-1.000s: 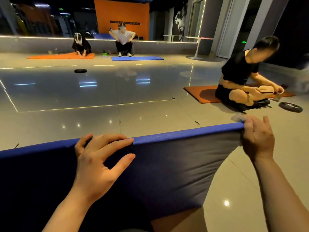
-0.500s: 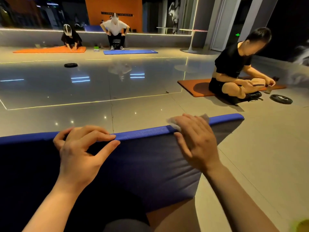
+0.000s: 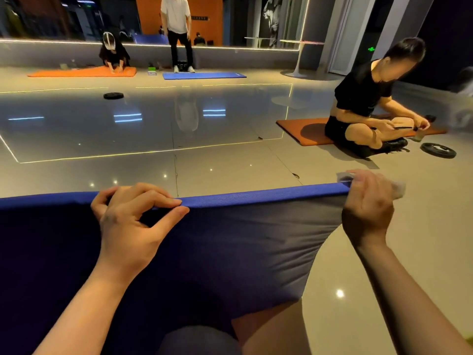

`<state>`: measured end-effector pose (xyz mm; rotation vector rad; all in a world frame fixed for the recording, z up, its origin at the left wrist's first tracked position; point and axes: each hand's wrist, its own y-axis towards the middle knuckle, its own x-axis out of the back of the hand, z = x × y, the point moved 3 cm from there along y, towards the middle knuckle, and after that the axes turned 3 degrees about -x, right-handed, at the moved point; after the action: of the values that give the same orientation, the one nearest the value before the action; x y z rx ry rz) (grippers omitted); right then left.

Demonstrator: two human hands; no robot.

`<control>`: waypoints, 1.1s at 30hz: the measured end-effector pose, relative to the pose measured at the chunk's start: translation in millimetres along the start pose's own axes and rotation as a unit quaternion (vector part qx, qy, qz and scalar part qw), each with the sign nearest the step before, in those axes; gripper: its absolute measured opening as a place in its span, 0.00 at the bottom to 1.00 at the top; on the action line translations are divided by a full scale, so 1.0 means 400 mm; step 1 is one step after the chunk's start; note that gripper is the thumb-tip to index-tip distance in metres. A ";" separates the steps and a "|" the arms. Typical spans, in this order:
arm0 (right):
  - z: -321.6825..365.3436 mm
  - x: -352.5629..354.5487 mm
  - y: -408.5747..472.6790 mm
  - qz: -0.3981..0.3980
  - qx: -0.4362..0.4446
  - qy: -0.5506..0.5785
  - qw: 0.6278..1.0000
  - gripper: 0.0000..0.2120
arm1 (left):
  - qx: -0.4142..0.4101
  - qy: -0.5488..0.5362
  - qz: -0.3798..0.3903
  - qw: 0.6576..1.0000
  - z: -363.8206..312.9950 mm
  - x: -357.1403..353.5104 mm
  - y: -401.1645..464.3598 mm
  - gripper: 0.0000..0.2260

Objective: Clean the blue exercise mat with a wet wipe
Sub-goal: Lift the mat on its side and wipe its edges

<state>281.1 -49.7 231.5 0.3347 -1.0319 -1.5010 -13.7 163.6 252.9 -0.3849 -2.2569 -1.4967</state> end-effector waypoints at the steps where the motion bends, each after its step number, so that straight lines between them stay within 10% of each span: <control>1: 0.034 -0.016 -0.019 0.006 0.031 0.010 0.999 0.19 | 0.000 0.002 -0.003 1.000 -0.003 -0.004 -0.004 0.08; 10: 0.235 -0.112 -0.123 0.134 0.266 0.052 0.953 0.14 | -0.014 0.003 -0.012 1.000 0.005 -0.008 -0.024 0.14; 16: -0.004 -0.017 0.015 0.131 0.147 -0.090 0.976 0.23 | -0.023 0.003 -0.008 1.000 0.002 -0.007 -0.024 0.12; 22: 0.064 -0.051 -0.023 0.052 0.035 0.016 0.998 0.19 | -0.005 0.020 -0.027 0.999 -0.015 -0.017 -0.039 0.12; 28: 0.314 -0.134 -0.236 0.111 0.144 0.090 0.979 0.12 | -0.017 0.022 -0.007 1.000 -0.020 -0.016 -0.069 0.15; 33: 0.203 -0.090 -0.149 0.133 0.265 0.026 0.955 0.17 | -0.020 0.020 -0.002 1.000 -0.018 0.003 -0.048 0.11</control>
<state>192.1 8.6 219.8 0.5836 -1.3736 -0.9535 -21.7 149.6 240.4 -0.3584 -2.2016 -1.5392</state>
